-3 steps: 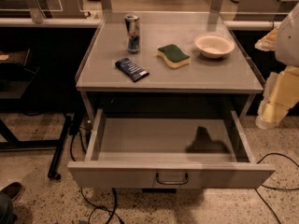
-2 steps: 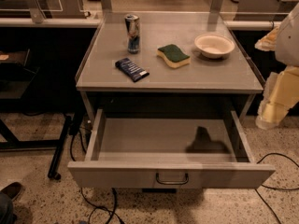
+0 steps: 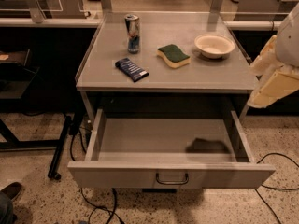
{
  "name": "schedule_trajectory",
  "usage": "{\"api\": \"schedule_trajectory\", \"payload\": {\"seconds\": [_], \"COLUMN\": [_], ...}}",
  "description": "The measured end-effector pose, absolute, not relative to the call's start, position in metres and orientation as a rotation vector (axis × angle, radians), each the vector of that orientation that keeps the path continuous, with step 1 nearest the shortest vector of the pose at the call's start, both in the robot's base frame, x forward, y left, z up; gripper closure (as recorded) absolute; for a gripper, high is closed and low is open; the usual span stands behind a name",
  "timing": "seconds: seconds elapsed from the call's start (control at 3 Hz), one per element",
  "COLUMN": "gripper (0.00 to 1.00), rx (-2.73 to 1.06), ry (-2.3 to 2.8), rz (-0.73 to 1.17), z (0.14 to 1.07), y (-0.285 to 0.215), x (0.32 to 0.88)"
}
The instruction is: Close top drawer
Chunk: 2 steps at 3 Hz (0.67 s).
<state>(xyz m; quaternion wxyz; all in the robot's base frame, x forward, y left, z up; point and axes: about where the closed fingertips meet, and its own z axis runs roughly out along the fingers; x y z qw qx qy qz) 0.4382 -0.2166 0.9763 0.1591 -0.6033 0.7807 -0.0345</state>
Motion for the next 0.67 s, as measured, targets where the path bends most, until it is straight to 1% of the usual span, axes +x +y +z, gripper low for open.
{"api": "schedule_trajectory", "payload": {"seconds": [0.33, 0.67], "gripper": [0.70, 1.00], "rx": [-1.724, -1.723], "ry": [2.232, 2.232], "rz": [-0.099, -0.100], "z": [0.9763, 0.9762], "y": [-0.2166, -0.2170], "x": [0.4382, 0.4378]}}
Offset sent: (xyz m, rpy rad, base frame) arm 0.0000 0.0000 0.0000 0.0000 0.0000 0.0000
